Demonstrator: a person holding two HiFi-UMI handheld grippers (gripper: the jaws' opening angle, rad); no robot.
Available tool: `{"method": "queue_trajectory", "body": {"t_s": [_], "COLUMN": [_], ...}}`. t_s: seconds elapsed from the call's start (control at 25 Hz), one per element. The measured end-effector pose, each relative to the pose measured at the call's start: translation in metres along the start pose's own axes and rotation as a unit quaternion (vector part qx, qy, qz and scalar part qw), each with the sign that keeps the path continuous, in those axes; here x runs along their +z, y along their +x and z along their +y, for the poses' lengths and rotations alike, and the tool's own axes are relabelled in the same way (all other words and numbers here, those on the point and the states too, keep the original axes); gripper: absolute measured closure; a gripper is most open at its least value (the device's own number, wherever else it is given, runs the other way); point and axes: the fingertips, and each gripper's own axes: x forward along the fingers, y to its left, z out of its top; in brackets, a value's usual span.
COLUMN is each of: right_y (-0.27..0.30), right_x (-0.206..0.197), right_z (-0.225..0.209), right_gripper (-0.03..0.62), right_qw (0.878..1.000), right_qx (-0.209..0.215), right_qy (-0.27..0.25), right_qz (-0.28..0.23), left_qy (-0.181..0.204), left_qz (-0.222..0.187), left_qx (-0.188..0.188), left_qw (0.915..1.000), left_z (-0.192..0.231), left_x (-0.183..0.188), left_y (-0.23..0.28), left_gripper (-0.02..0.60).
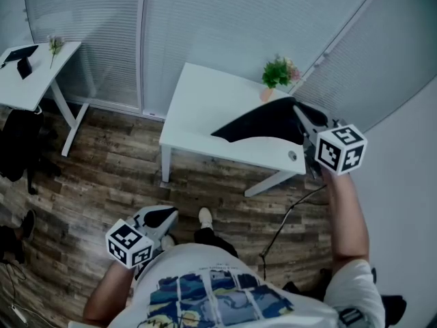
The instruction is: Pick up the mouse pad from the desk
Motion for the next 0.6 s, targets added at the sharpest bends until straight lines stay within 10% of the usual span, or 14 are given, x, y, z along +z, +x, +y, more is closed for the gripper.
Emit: {"method": "queue_trajectory", "body": {"t_s": [0.6], "right_y": [-0.012], "right_x": [0.005], "right_z": [0.007], "right_gripper": [0.569], "right_qw": [1.000], "right_qx": [0.000], "right_qy": [-0.006], "right_qz": [-0.007], "left_qy": [0.005], "left_qz": [0.004], "left_qx": [-0.006], "left_qw": [1.0000], "left_z": [-0.005], "left_x": [0.002], "left_y": [0.001], "left_gripper": [0.580]}}
